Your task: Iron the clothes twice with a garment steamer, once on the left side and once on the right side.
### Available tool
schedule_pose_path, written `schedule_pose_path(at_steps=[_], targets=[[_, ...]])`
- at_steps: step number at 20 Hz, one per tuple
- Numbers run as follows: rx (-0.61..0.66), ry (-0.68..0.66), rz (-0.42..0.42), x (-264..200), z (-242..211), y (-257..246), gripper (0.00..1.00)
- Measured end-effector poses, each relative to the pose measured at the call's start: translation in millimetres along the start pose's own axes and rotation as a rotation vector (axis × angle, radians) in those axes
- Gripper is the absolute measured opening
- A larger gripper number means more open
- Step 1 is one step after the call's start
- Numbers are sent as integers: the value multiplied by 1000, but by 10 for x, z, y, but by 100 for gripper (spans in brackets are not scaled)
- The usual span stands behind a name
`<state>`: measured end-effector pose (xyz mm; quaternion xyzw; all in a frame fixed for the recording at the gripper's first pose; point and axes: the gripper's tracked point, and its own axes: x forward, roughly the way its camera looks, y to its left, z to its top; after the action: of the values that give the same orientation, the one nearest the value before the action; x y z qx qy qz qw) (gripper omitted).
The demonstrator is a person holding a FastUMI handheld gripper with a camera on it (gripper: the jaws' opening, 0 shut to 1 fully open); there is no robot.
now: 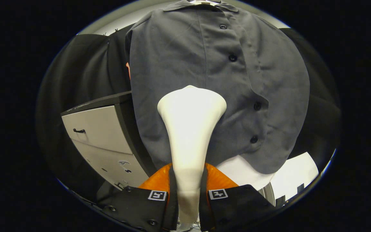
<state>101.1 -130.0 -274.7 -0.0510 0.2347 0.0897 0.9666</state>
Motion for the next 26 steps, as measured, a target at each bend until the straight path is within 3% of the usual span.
schedule_pose_path(at_steps=[8, 13, 18, 26], targets=[[11, 96, -5, 11, -627, -153, 34], [50, 122, -3, -101, -698, -226, 34], [104, 74, 2, -401, -277, -402, 34], [96, -49, -24, -865, 781, -844, 34]])
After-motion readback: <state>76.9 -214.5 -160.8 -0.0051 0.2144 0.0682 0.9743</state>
